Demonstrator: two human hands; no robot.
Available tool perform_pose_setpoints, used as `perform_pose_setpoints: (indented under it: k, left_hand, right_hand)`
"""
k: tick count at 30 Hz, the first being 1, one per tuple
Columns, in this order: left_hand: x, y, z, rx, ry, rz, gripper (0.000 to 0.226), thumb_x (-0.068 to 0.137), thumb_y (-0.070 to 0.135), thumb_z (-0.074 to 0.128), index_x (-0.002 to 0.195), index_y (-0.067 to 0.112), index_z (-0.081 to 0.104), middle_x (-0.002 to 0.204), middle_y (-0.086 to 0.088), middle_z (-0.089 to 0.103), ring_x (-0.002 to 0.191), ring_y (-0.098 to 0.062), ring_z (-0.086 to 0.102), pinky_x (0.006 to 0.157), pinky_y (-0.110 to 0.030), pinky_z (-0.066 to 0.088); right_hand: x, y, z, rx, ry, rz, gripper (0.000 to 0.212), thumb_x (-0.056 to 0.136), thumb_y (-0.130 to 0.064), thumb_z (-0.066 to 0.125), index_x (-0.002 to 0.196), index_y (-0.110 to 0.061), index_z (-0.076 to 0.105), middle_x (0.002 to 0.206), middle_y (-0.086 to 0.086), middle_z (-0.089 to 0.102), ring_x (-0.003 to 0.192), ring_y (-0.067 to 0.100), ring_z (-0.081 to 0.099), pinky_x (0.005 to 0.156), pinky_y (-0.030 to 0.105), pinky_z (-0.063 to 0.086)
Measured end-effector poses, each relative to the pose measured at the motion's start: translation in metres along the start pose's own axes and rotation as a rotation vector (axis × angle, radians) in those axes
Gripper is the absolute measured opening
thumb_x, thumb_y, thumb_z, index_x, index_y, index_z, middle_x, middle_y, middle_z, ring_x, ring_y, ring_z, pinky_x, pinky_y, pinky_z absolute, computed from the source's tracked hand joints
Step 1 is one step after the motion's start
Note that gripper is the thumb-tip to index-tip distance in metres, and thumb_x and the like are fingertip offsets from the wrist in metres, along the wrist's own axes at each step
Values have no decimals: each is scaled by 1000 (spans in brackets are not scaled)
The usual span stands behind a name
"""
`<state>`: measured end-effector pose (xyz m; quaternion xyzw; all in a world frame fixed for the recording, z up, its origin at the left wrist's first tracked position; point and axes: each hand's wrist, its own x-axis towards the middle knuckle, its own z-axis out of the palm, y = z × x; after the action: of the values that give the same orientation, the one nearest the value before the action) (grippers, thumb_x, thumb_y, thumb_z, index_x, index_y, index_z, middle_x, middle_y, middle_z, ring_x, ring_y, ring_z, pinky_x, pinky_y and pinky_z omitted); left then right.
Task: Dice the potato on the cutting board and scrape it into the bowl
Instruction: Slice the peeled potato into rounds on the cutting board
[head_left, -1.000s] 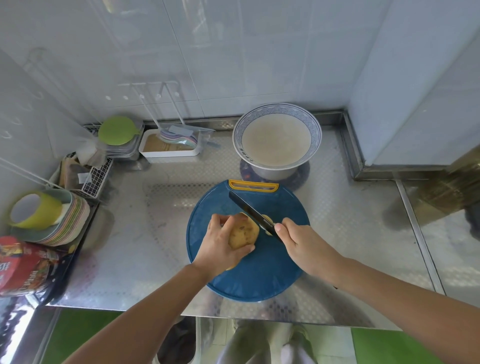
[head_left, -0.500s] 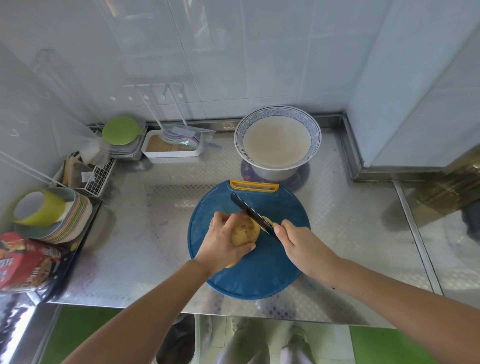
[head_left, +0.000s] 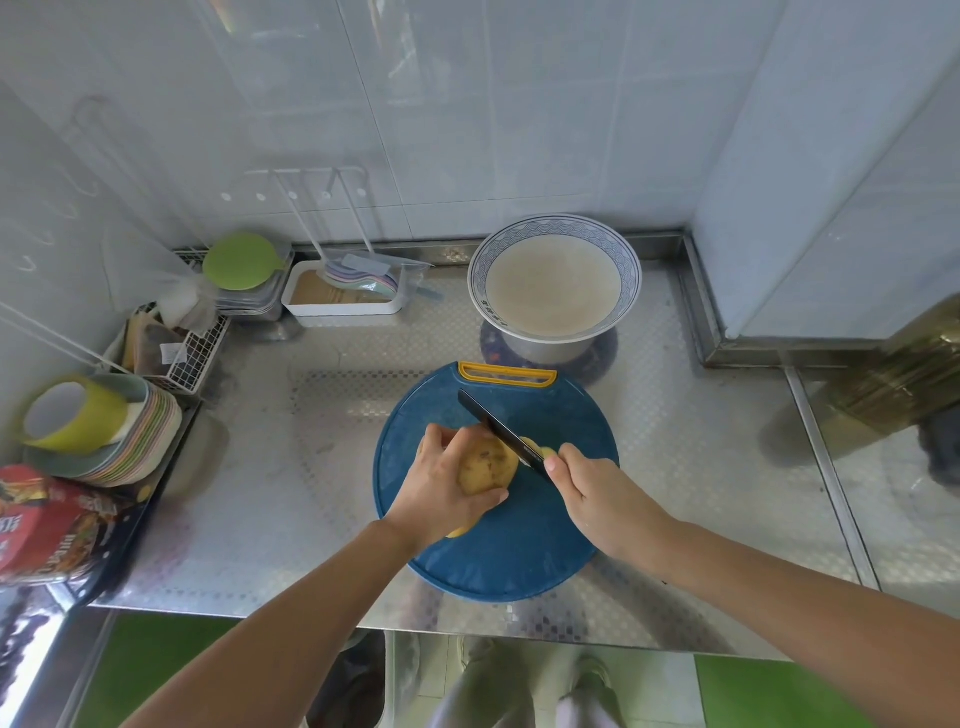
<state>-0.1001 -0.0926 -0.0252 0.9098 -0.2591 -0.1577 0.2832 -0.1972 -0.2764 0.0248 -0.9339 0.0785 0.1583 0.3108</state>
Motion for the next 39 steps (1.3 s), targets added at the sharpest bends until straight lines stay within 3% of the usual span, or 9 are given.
perform_pose_setpoints:
  k: [9, 15, 20, 39]
  left_hand:
    - [2, 1, 0, 5, -11, -7, 69, 73, 47, 76, 130, 42, 39, 115, 8, 29, 111, -12, 36, 93, -24, 40]
    - [2, 3, 3, 22, -6, -5, 68, 72, 46, 77, 129, 42, 40, 113, 7, 29, 109, -11, 35, 92, -23, 37]
    - [6, 2, 3, 27, -20, -13, 69, 72, 46, 76, 130, 41, 39, 114, 7, 30, 108, -11, 35, 92, -22, 36]
    - [14, -1, 0, 48, -82, -1, 70, 73, 48, 74, 131, 43, 35, 112, 8, 28, 108, -12, 34, 93, -25, 40]
  right_hand:
    - [1, 2, -2, 31, -26, 0, 22, 108, -34, 22, 95, -23, 38, 67, -12, 44, 57, 9, 48, 51, 19, 37]
    - [7, 5, -5, 85, -56, 22, 31, 108, -32, 21, 80, -29, 34, 66, -10, 43, 55, 7, 45, 50, 18, 37]
    - [13, 6, 1, 91, -47, 40, 28, 109, -32, 21, 95, -19, 42, 67, -9, 45, 57, 8, 47, 51, 18, 37]
    - [35, 7, 20, 147, -46, 102, 34, 108, -32, 22, 94, -13, 47, 68, -5, 48, 58, 8, 47, 50, 16, 35]
